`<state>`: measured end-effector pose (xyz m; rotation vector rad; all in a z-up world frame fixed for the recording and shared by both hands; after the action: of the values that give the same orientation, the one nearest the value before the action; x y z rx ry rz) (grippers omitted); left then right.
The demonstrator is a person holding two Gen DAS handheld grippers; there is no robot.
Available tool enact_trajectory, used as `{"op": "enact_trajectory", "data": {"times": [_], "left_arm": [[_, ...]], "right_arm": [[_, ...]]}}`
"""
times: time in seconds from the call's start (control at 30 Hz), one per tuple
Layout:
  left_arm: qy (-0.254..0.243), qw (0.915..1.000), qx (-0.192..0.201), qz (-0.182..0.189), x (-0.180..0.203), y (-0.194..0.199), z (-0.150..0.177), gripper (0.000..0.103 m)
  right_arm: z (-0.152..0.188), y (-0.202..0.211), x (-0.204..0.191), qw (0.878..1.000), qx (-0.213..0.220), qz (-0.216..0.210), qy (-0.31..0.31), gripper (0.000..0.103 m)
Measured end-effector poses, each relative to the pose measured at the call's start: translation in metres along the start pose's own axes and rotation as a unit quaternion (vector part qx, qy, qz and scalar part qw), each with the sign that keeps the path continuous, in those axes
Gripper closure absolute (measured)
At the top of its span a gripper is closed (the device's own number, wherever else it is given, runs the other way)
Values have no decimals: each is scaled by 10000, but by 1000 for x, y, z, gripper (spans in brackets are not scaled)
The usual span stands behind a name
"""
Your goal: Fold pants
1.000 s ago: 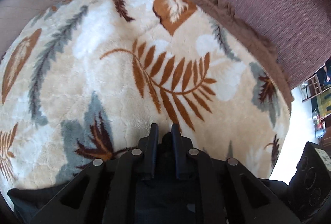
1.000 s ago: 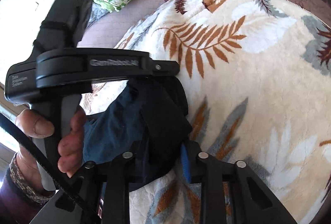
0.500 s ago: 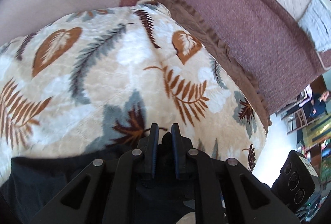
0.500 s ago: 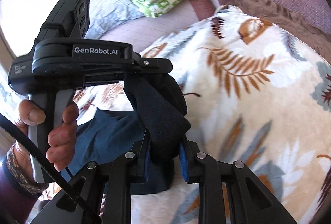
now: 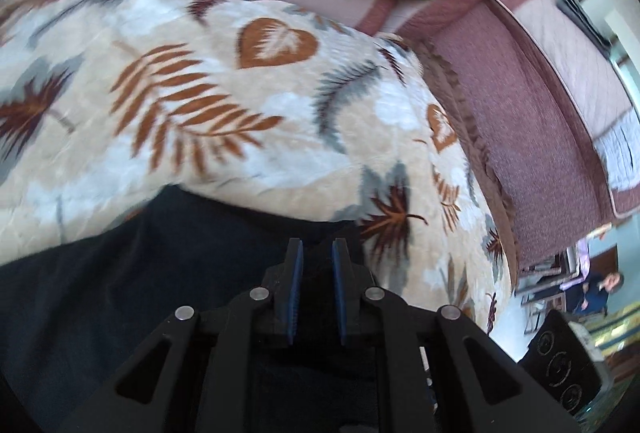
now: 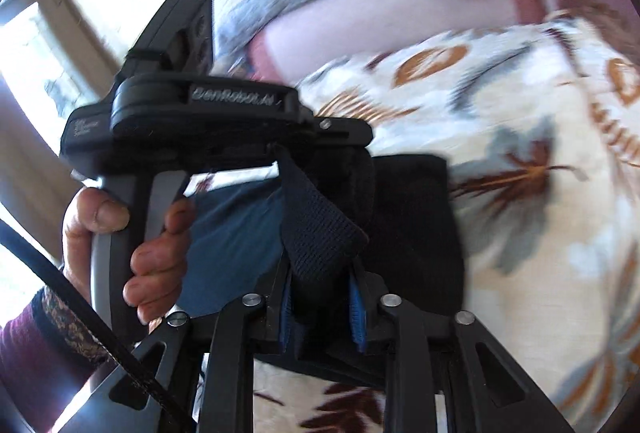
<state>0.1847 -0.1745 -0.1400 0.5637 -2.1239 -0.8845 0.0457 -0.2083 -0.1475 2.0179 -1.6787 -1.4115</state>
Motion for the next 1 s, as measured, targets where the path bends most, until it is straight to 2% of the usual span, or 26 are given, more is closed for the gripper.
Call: {"op": "enact_trajectory", "data": {"times": [0.07,0.1,0.13,0.17,0.2,0.3,0.37,0.43,0.53,0.63,0.7,0.73,0.77,0.8,0.83,0.87,0.93,1.0], "left_arm": [[298,9994,138,49,-17,12,4,90],[418,9989,200,94,-23,18,5,86],[541,9981,287,115,-29,26,6,79],[625,9973,375,96,-33,33,8,75],[690,9965,467,49,-37,42,10,70],[643,9959,633,-109,-35,64,17,70],[456,9963,643,-326,-28,74,24,69],[284,9965,625,-480,-21,78,34,63],[174,9972,569,-447,-7,70,48,62],[-161,9974,532,-465,14,56,60,60],[-402,9948,182,-921,20,37,70,60],[-497,9902,46,-1303,18,30,75,60],[-619,9844,-28,-1650,14,26,79,60],[-827,9735,-81,-2130,6,22,85,60],[-919,9673,-103,-2362,0,22,89,58],[-929,9634,-126,-2512,-8,23,94,56],[-692,9661,-107,-2485,-28,32,100,56],[-568,9618,-90,-2678,-45,41,102,58]], "right_arm": [[6,-14,-6,9997,-241,-89,52,62],[11,-23,-12,9985,-479,-258,99,59],[13,-27,-14,9974,-606,-368,116,51],[16,-31,-19,9960,-734,-487,154,39],[20,-33,-24,9946,-822,-591,233,35],[20,-27,-33,9930,-824,-746,396,33],[14,-12,-28,9923,-660,-1026,200,33],[-1,14,-8,9923,-209,-1185,-292,33],[-14,36,36,9877,345,-927,-1211,33],[-21,44,76,9742,595,-791,-2027,33],[-21,46,88,9666,657,-804,-2344,33],[-23,45,91,9645,659,-807,-2425,33],[-22,47,91,9629,657,-804,-2490,33],[-22,45,92,9623,651,-778,-2523,33],[-24,45,93,9630,643,-751,-2509,33],[-25,42,90,9649,644,-686,-2452,33],[-24,48,91,9676,631,-625,-2365,33],[-26,43,93,9690,575,-579,-2330,33]]}}
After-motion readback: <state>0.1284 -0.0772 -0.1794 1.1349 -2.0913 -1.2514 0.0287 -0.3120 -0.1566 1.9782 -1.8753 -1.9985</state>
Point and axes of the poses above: each gripper's, at about its wrist camera, not at the fingertips, and y roughly against the way its jaws point, x to its right, z to its underside, the point moved 5 cm from there along -y, roughly the way its jaws point, and after that the axes turned 8 degrees about -y, right-handed, at the moved point
